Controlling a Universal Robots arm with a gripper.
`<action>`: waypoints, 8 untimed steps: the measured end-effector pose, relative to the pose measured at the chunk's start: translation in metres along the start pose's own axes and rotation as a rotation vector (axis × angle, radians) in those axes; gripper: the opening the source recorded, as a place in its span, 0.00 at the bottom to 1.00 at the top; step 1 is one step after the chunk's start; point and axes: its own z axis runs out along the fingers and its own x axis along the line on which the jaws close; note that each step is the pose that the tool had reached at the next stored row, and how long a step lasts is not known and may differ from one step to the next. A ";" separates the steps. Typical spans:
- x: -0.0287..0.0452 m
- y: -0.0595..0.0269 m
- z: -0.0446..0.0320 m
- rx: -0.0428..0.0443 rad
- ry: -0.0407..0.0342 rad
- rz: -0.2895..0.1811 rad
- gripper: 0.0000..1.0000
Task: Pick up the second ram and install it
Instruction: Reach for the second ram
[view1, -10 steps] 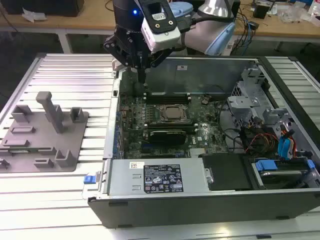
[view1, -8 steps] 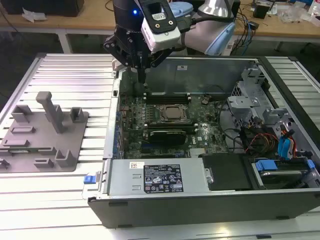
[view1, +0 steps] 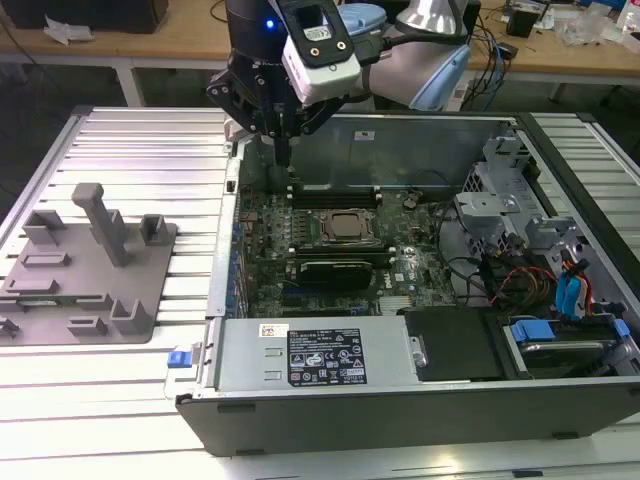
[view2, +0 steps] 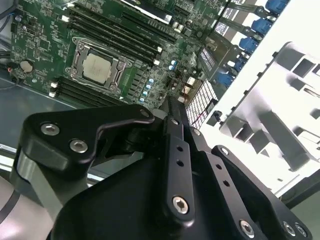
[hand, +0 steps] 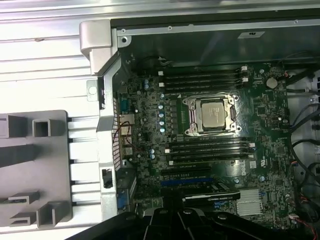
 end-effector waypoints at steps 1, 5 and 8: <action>0.0010 -0.0001 0.0000 0.0000 0.0000 0.000 0.08; 0.0051 -0.0004 -0.0001 0.0000 0.0000 0.000 0.08; 0.0110 -0.0009 -0.0003 0.0001 0.0000 0.000 0.08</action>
